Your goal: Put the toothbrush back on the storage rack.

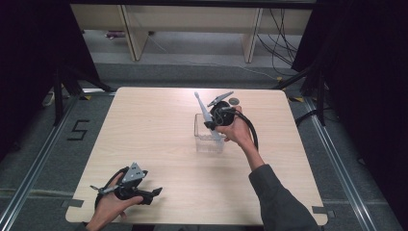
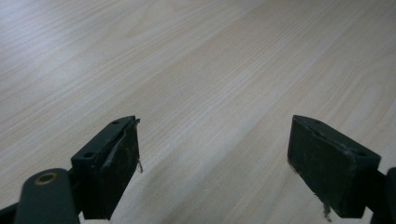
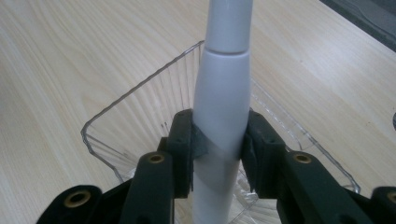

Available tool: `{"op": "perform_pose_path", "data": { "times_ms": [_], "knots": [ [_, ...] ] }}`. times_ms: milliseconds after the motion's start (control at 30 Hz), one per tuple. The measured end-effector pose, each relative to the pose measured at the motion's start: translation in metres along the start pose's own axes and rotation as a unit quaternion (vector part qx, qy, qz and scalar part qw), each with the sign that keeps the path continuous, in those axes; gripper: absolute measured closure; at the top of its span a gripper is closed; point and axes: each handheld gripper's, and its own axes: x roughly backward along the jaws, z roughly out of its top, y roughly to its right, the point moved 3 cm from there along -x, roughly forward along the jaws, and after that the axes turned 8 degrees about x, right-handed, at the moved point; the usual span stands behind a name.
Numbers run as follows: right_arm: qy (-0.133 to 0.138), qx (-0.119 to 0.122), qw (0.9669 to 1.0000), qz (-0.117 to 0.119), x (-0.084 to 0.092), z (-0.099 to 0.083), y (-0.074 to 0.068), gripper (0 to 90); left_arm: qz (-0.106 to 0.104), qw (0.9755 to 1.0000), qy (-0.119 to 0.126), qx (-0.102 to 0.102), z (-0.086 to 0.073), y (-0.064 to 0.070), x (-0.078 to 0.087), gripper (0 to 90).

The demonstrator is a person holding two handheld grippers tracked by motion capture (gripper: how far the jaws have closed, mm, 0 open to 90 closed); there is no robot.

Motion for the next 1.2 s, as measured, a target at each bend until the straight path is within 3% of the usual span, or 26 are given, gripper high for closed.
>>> {"op": "perform_pose_path", "data": {
  "times_ms": [100, 133, 167, 200, 267, 300, 367, 433, 467, 500, 533, 567, 633, 733, 767, 800, 867, 1000, 1200],
  "knots": [
    [-0.008, 0.002, 1.0000, -0.001, -0.003, 0.000, -0.001, 67.1, 0.000, 1.0000, 0.000, 0.000, 0.000, 0.000, 0.000, 16.2],
    [-0.018, -0.010, 0.9998, 0.000, -0.002, -0.001, -0.003, 67.1, 0.006, 0.9999, -0.005, -0.012, 0.000, -0.002, 0.001, 16.2],
    [-0.018, -0.008, 0.9998, 0.007, -0.003, -0.001, -0.003, 67.1, 0.007, 0.9999, -0.004, -0.011, 0.000, -0.002, 0.001, 16.2],
    [-0.027, -0.024, 0.9993, -0.001, -0.003, -0.001, -0.004, 67.1, 0.000, 1.0000, 0.001, -0.001, 0.000, 0.000, 0.000, 16.2],
    [-0.023, -0.011, 0.9997, 0.004, -0.005, -0.001, -0.003, 67.1, 0.000, 1.0000, 0.000, 0.000, 0.000, 0.000, 0.000, 16.2],
    [-0.031, -0.022, 0.9993, -0.001, -0.005, -0.002, -0.004, 67.1, 0.000, 1.0000, 0.000, 0.000, 0.000, 0.000, 0.000, 16.2],
    [-0.030, -0.016, 0.9994, 0.004, -0.007, -0.002, -0.004, 67.1, 0.000, 1.0000, 0.000, 0.000, 0.000, 0.000, 0.000, 16.2],
    [-0.018, 0.013, 0.9997, 0.006, -0.010, -0.002, -0.001, 67.1, 0.000, 1.0000, 0.000, 0.000, 0.000, 0.000, 0.000, 16.2],
    [-0.021, 0.013, 0.9997, 0.006, -0.010, -0.002, -0.001, 67.1, 0.000, 1.0000, 0.000, 0.000, 0.000, 0.000, 0.000, 16.2],
    [-0.029, -0.009, 0.9995, 0.006, -0.011, -0.003, -0.003, 67.0, 0.000, 1.0000, 0.001, -0.001, 0.000, 0.000, 0.000, 16.2],
    [-0.031, 0.000, 0.9994, 0.014, -0.011, -0.003, -0.003, 67.0, 0.000, 1.0000, 0.000, -0.001, 0.000, 0.000, 0.000, 16.2],
    [-0.043, -0.017, 0.9989, 0.010, -0.011, -0.004, -0.004, 67.0, 0.000, 1.0000, 0.000, -0.001, 0.000, 0.000, 0.000, 16.2],
    [-0.030, 0.007, 0.9994, 0.013, -0.014, -0.004, -0.002, 67.0, 0.001, 1.0000, 0.000, -0.001, 0.000, 0.000, 0.000, 16.2],
    [-0.049, -0.015, 0.9986, 0.012, -0.013, -0.003, -0.005, 66.9, 0.007, 0.9999, -0.004, -0.013, 0.000, -0.002, 0.000, 16.2],
    [-0.048, -0.015, 0.9985, 0.020, -0.014, -0.003, -0.006, 66.9, 0.007, 0.9999, -0.005, -0.014, 0.000, -0.002, 0.000, 16.2],
    [-0.027, 0.017, 0.9994, 0.017, -0.018, -0.003, -0.001, 66.9, 0.007, 0.9999, -0.005, -0.013, 0.000, -0.002, 0.000, 16.2],
    [-0.030, 0.010, 0.9993, 0.019, -0.019, -0.002, -0.001, 66.8, 0.007, 0.9997, -0.006, -0.021, 0.001, -0.003, 0.000, 16.2],
    [-0.029, 0.019, 0.9992, 0.019, -0.020, -0.001, -0.001, 66.8, 0.007, 0.9998, -0.007, -0.016, 0.000, -0.002, 0.000, 16.2],
    [-0.032, 0.009, 0.9992, 0.021, -0.022, -0.001, -0.002, 66.7, 0.007, 0.9998, -0.007, -0.016, 0.000, -0.002, 0.000, 16.2]
  ]
}}
